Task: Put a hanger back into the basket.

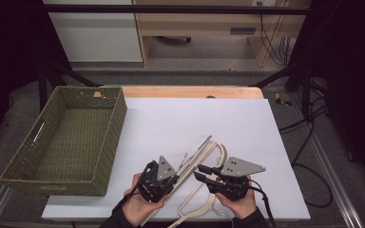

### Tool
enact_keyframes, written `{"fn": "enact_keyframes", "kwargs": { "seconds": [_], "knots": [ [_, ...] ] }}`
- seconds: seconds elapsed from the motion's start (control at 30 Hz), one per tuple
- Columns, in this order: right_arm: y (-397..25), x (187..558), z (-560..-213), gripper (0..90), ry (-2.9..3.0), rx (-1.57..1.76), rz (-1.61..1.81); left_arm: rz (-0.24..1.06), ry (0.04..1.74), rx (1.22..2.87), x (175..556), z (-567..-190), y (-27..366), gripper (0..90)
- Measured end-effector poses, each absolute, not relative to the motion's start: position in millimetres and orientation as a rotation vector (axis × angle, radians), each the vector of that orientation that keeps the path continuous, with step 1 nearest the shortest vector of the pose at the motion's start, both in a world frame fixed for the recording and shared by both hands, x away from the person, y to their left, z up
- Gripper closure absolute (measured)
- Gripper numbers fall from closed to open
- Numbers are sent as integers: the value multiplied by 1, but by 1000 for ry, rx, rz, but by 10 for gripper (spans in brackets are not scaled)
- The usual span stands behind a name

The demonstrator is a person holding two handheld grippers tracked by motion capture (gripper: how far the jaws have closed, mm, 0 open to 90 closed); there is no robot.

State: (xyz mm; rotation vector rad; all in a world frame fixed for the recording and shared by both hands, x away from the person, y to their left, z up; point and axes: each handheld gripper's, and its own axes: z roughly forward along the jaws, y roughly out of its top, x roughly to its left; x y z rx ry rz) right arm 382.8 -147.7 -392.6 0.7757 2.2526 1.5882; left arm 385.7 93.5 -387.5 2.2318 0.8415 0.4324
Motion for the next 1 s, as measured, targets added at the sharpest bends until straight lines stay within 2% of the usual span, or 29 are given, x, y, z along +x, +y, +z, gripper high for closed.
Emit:
{"fn": "enact_keyframes", "kwargs": {
  "seconds": [0.17,0.37,0.5,0.67,1.0],
  "knots": [
    [-167,388,-395,580,2185,871,1574,422,897,2189,397,-387,108,854],
    [-187,393,-399,358,2127,965,1525,371,917,2081,405,-375,133,856],
    [-197,397,-400,210,2082,1043,1496,383,889,2026,405,-361,148,856],
    [-208,399,-399,141,2038,1095,1480,387,861,1977,406,-347,163,857],
    [-222,399,-393,89,1985,1129,1477,445,787,1943,406,-305,181,857]
  ]
}}
